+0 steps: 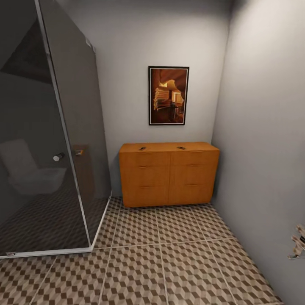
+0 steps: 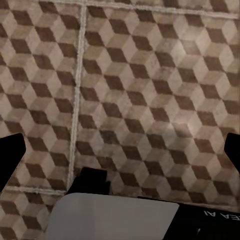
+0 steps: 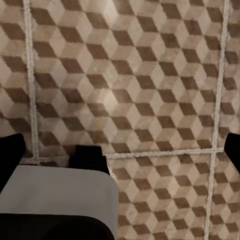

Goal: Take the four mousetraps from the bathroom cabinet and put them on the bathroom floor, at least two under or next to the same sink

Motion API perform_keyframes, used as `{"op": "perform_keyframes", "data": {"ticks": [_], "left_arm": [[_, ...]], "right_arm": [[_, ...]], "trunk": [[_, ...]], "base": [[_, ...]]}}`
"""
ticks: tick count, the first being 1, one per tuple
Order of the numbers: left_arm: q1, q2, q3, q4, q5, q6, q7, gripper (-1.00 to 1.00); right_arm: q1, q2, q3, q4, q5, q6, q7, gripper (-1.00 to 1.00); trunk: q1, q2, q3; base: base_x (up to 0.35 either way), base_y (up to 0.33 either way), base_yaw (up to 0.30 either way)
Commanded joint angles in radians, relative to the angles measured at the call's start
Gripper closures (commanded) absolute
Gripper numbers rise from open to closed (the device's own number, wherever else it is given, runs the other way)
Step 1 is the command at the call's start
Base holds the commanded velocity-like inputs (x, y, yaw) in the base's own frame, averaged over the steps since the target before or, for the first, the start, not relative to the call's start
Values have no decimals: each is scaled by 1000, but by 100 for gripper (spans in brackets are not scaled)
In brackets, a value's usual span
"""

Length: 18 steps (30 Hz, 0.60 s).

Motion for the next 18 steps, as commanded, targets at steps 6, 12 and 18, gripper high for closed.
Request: {"op": "perform_keyframes", "data": {"ticks": [6, 12, 18], "left_arm": [[-1, 0, -8, 1, 7, 0, 3, -100], [-1, 0, -9, 1, 7, 3, 3, -100], [-1, 0, -9, 1, 7, 4, 3, -100]], "right_arm": [[-1, 0, 7, 3, -4, -4, -3, -100], [-1, 0, 7, 3, -4, -4, -3, -100], [-1, 1, 7, 3, -4, -4, -3, -100]], "trunk": [[1, 0, -1], [1, 0, -1], [1, 0, -1]], "base": [[324, 0, 0], [324, 0, 0], [324, 0, 0]]}}
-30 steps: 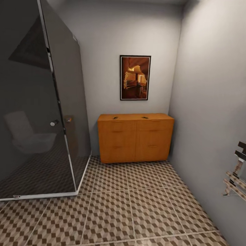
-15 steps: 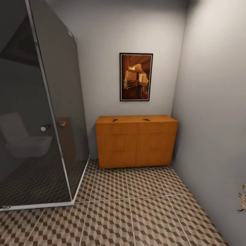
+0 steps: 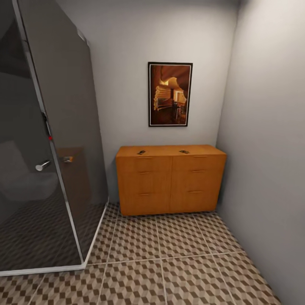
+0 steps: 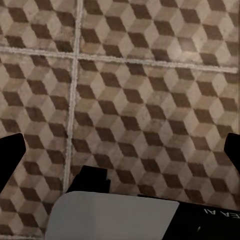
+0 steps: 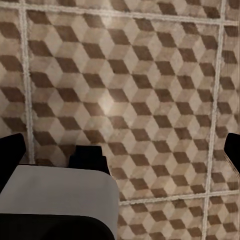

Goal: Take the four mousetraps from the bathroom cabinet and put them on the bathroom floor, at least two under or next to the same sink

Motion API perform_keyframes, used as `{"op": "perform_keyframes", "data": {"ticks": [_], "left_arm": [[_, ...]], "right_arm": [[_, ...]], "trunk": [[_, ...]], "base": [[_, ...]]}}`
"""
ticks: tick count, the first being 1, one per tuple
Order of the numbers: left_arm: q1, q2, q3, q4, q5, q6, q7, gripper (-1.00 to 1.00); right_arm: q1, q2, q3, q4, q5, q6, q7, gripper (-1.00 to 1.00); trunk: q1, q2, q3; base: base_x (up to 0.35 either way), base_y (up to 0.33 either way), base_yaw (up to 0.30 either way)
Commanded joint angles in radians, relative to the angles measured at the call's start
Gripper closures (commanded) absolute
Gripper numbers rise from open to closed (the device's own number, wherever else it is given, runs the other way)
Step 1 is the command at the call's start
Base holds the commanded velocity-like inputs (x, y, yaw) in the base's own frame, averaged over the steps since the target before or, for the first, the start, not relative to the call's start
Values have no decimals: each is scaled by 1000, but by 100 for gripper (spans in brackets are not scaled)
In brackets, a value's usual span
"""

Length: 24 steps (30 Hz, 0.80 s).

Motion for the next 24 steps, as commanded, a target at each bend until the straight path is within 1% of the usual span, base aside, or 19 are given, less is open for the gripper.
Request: {"op": "perform_keyframes", "data": {"ticks": [1, 24], "left_arm": [[-1, 0, -8, 1, 7, -3, 3, -100], [-1, 0, -8, 1, 7, -2, 3, -100]], "right_arm": [[-1, 0, 7, 3, -4, -4, -3, -100], [-1, 0, 7, 3, -4, -4, -3, -100]], "trunk": [[1, 0, -1], [1, 0, -1]], "base": [[324, 0, 0], [324, 0, 0]]}}
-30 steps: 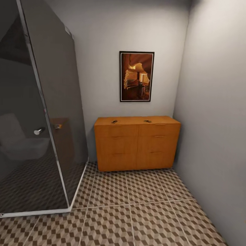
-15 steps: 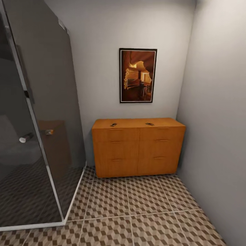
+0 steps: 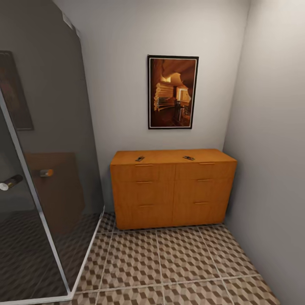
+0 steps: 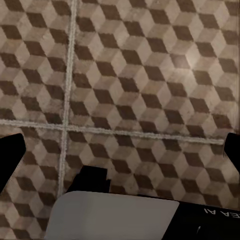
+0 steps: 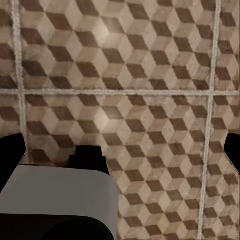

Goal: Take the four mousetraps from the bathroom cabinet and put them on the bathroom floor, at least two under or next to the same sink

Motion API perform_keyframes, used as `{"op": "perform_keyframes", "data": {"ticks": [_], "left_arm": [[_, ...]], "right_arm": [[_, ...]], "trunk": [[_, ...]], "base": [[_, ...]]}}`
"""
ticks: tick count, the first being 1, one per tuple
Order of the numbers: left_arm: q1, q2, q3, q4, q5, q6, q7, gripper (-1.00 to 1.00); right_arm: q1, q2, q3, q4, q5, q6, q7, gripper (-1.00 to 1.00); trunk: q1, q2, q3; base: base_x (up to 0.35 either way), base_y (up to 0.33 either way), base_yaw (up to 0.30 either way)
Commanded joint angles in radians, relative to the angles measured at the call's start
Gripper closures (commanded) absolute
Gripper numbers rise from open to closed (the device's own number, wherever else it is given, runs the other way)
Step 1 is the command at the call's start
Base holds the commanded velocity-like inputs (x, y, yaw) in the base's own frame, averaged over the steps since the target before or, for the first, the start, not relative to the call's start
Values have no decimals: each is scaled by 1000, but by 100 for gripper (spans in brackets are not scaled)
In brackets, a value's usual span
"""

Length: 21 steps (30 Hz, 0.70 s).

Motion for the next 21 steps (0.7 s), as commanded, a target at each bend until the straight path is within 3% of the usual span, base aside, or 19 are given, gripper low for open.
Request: {"op": "perform_keyframes", "data": {"ticks": [1, 21], "left_arm": [[-1, 0, -9, 1, 7, -3, 3, -100], [-1, 0, -9, 1, 8, -3, 3, -100]], "right_arm": [[-1, 0, 7, 3, -4, -4, -3, -100], [-1, 0, 7, 3, -4, -8, -3, -100]], "trunk": [[1, 0, -1], [1, 0, -1]], "base": [[324, 0, 0], [324, 0, 0]]}}
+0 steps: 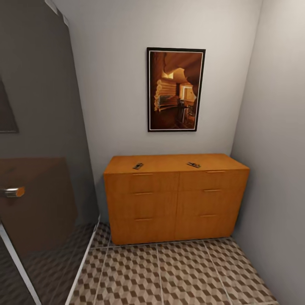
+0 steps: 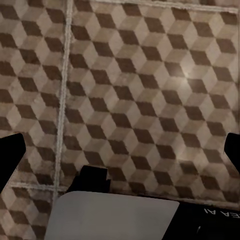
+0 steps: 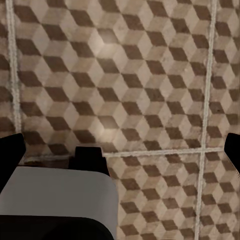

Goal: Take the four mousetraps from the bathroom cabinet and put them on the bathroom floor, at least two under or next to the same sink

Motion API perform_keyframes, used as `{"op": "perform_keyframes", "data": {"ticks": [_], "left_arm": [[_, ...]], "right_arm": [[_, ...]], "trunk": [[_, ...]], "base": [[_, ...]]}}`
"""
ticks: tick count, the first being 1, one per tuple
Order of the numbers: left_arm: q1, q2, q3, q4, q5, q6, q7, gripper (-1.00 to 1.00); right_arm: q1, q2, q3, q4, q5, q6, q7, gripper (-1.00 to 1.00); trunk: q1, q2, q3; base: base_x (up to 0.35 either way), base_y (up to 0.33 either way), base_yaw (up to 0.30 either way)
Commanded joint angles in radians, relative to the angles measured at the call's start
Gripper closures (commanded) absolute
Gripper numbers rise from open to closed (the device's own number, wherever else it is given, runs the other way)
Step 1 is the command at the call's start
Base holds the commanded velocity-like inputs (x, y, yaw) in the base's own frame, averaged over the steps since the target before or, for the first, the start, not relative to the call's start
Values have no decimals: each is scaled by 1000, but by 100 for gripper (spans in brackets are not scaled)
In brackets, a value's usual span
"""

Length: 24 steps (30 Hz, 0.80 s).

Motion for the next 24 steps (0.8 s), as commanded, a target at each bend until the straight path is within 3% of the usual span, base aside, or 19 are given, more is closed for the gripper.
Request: {"op": "perform_keyframes", "data": {"ticks": [1, 24], "left_arm": [[-1, 0, -9, 1, 7, -3, 3, -100], [-1, 1, -8, 1, 8, -4, 3, -100]], "right_arm": [[-1, 0, 7, 3, -4, -4, -3, -100], [-1, -1, 7, 3, -4, -4, -3, -100]], "trunk": [[1, 0, -1], [1, 0, -1]], "base": [[324, 0, 0], [324, 0, 0]]}}
